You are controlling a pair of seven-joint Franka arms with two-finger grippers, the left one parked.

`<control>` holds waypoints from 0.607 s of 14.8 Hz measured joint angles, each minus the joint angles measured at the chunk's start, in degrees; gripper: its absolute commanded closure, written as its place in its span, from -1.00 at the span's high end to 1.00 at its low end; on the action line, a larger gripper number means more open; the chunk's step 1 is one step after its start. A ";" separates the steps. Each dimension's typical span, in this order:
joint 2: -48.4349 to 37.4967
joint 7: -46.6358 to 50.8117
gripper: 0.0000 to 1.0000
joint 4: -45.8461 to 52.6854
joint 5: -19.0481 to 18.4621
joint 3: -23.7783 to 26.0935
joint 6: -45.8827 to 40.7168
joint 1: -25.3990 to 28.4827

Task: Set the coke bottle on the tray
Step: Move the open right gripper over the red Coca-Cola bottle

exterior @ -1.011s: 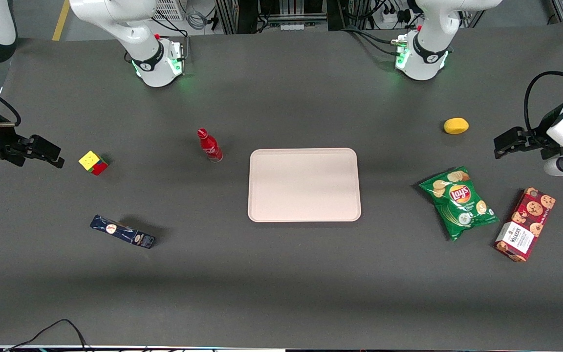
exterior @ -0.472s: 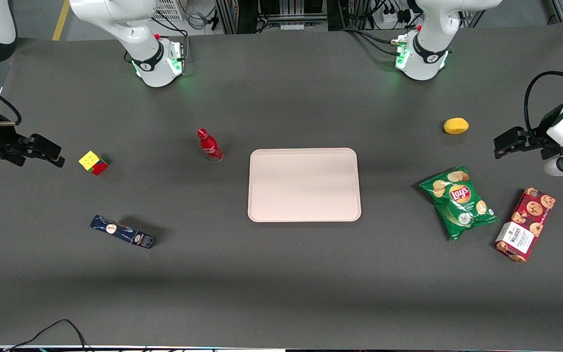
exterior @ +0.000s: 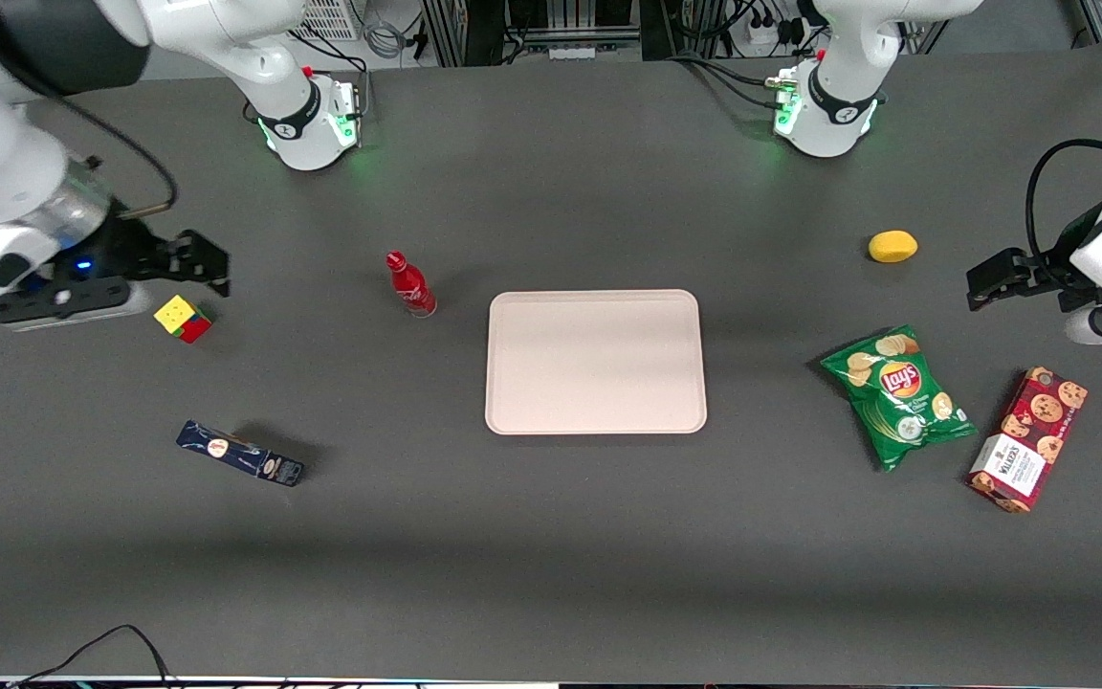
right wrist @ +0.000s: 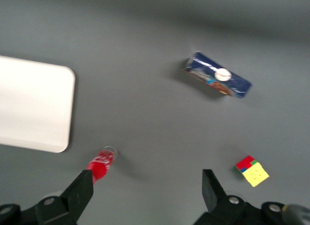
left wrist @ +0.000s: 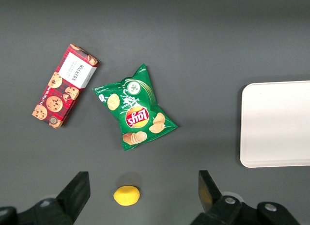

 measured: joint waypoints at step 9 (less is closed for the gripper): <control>0.01 10.56 1.00 -0.06 0.64 1.86 -0.99 12.04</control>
